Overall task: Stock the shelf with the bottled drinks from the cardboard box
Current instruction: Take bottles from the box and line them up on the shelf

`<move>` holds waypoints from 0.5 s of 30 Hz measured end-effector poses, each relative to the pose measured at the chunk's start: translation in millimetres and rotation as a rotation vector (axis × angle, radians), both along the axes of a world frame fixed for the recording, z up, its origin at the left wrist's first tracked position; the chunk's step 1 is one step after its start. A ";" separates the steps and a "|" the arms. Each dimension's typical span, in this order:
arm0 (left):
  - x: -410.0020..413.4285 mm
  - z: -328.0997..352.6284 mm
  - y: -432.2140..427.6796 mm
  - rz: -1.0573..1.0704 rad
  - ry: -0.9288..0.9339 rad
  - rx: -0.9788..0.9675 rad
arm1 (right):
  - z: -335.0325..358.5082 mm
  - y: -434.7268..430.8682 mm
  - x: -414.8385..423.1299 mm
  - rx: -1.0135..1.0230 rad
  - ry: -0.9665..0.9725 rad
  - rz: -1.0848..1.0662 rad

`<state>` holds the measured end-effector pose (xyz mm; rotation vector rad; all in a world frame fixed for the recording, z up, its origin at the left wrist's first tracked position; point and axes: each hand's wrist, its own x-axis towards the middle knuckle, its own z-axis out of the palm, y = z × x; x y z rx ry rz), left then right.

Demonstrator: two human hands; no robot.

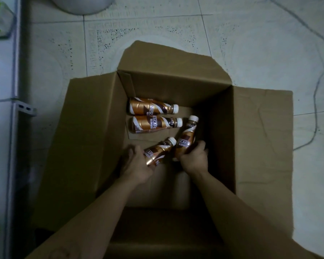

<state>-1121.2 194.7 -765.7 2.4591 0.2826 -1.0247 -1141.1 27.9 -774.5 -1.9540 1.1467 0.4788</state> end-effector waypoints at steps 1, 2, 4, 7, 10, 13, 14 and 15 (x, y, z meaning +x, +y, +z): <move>-2.0 -1.0 0.2 0.041 0.022 -0.034 | -0.8 -1.6 3.1 0.062 0.005 -0.020; -3.6 -1.7 0.9 0.050 0.033 -0.046 | -1.1 -3.8 5.6 0.113 0.017 -0.013; -5.4 -2.2 4.3 0.006 0.043 -0.044 | -0.1 -8.1 7.1 0.160 0.063 0.050; -3.2 -0.9 8.7 0.013 0.077 -0.092 | 6.0 -10.2 -0.1 0.183 0.180 0.149; -8.4 3.0 6.7 0.098 0.118 -0.128 | 11.4 -3.7 -23.2 0.199 0.314 0.271; -30.5 4.3 0.5 0.162 0.238 -0.200 | 12.4 8.3 -54.5 0.240 0.275 0.237; -39.4 4.2 -0.7 0.181 0.280 -0.232 | 11.5 11.7 -61.8 0.258 0.226 0.206; -47.4 4.0 -1.1 0.194 0.311 -0.255 | 10.1 14.1 -67.4 0.277 0.181 0.170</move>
